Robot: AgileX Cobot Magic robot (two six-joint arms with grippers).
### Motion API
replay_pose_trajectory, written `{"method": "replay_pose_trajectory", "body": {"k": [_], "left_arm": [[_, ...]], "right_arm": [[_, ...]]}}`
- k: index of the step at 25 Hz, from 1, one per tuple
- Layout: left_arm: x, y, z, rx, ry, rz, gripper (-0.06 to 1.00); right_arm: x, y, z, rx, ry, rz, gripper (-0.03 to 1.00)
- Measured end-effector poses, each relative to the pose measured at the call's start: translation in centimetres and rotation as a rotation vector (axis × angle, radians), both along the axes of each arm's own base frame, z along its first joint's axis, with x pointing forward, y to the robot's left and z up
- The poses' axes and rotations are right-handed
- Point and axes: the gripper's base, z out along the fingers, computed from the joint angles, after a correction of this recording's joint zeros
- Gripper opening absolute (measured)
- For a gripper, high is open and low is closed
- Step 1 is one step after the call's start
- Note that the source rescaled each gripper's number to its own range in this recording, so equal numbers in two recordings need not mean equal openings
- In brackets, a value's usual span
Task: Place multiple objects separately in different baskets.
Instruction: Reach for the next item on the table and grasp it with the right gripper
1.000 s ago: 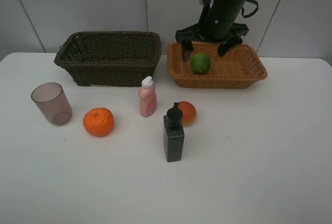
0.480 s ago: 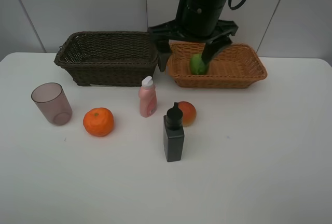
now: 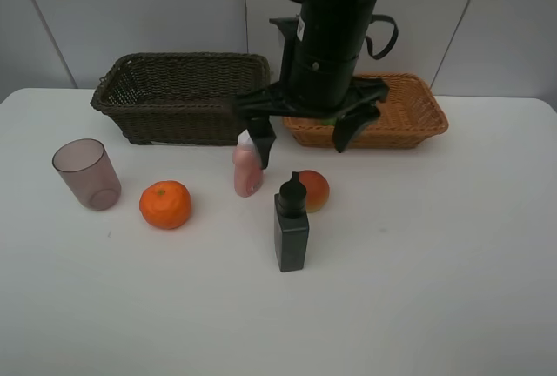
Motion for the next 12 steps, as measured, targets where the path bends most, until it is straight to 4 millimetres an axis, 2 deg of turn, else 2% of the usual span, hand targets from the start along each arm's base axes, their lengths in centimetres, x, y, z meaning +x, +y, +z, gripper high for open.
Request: {"method": "replay_pose_trajectory", "body": {"k": [5,12], "left_arm": [[0.0,0.0,0.0,0.0,0.0,0.0,0.92],[0.0,0.0,0.0,0.0,0.0,0.0,0.92]], "right_arm": [[-1.3,0.5,-1.4,0.011,0.031,0.019,1.0],[-2.1,0.0,-4.3,0.014,0.058,0.008,1.0]]}}
